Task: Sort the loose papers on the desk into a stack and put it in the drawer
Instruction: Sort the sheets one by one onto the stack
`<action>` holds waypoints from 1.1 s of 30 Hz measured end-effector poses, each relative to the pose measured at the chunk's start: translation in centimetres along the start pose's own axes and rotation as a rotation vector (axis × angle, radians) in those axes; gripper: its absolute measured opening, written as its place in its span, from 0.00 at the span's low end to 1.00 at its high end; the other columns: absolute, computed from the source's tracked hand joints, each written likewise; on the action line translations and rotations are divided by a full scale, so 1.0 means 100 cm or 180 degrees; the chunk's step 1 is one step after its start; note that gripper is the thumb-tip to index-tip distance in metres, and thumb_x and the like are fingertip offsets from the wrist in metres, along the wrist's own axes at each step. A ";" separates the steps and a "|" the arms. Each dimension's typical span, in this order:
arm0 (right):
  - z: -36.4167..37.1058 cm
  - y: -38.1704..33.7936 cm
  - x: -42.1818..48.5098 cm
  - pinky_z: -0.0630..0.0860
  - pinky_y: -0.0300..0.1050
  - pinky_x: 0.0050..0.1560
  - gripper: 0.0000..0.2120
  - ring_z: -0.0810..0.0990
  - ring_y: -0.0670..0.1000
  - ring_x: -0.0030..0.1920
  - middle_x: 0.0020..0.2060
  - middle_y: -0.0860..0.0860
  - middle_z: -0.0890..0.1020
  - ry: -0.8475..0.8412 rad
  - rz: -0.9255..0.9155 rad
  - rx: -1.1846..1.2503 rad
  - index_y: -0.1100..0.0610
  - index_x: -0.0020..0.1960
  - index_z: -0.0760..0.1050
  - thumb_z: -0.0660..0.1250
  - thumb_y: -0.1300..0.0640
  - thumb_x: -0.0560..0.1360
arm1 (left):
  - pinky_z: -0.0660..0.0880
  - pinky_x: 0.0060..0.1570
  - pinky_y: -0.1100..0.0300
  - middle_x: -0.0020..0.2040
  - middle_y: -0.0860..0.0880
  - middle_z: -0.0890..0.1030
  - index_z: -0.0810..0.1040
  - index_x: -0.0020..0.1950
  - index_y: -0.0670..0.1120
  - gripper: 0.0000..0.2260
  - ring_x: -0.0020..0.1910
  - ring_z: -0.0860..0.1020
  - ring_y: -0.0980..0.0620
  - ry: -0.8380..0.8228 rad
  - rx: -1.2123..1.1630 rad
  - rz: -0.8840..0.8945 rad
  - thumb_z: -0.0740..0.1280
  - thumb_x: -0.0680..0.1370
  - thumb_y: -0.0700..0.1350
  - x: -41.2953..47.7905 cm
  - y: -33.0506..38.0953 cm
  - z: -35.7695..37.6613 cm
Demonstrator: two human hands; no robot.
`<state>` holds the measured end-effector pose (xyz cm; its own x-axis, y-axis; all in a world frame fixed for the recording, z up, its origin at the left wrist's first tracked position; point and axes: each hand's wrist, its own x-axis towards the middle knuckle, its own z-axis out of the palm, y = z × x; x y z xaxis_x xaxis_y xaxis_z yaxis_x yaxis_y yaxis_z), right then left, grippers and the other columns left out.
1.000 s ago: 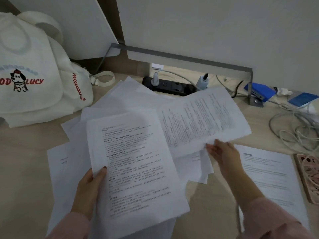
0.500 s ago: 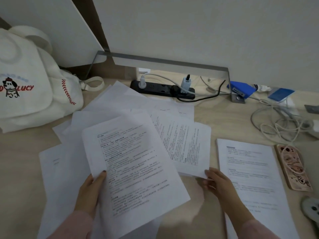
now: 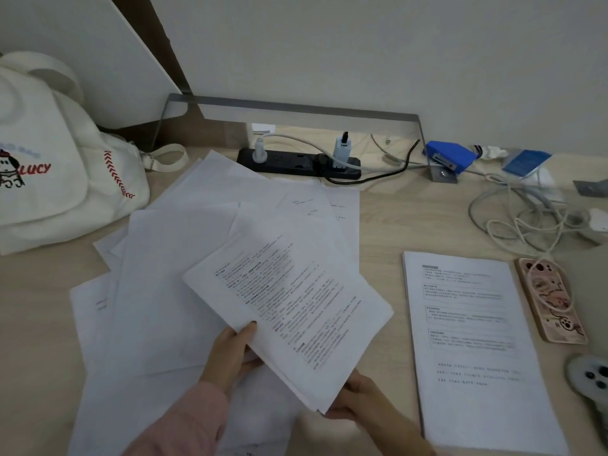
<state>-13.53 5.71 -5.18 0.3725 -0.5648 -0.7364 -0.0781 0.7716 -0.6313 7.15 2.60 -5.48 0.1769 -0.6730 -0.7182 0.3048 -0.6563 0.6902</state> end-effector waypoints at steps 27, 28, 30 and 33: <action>-0.035 -0.047 0.020 0.79 0.40 0.45 0.26 0.83 0.46 0.50 0.51 0.47 0.84 0.0103 0.0005 -0.1015 0.49 0.59 0.74 0.55 0.73 0.70 | 0.69 0.56 0.58 0.48 0.56 0.73 0.62 0.64 0.47 0.24 0.49 0.74 0.54 0.0122 0.0581 0.0223 0.69 0.73 0.36 0.013 0.004 -0.021; -0.033 -0.046 0.020 0.79 0.38 0.43 0.28 0.84 0.44 0.49 0.49 0.45 0.85 0.0074 0.0028 -0.0973 0.48 0.57 0.74 0.54 0.75 0.69 | 0.70 0.55 0.58 0.50 0.54 0.75 0.64 0.61 0.48 0.21 0.48 0.75 0.55 0.0119 0.0523 0.0170 0.69 0.73 0.36 0.013 0.003 -0.022; -0.028 -0.044 0.020 0.78 0.37 0.40 0.28 0.83 0.43 0.47 0.47 0.43 0.85 0.0075 0.0029 -0.0915 0.46 0.55 0.74 0.55 0.73 0.66 | 0.72 0.54 0.58 0.54 0.49 0.77 0.68 0.58 0.48 0.16 0.49 0.76 0.54 0.0114 0.0510 0.0150 0.68 0.74 0.36 0.012 0.001 -0.026; -0.020 -0.047 0.021 0.79 0.42 0.45 0.30 0.83 0.46 0.51 0.50 0.46 0.84 0.0125 -0.0097 -0.0787 0.48 0.58 0.74 0.56 0.67 0.59 | 0.75 0.45 0.66 0.51 0.52 0.80 0.74 0.58 0.48 0.13 0.49 0.78 0.55 0.0128 0.0452 0.0363 0.67 0.75 0.37 0.008 0.007 -0.035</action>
<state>-14.17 0.30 -4.26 0.3423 -0.6013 -0.7220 -0.2930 0.6618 -0.6901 10.79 2.86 -5.88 0.2410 -0.7335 -0.6355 0.1459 -0.6200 0.7709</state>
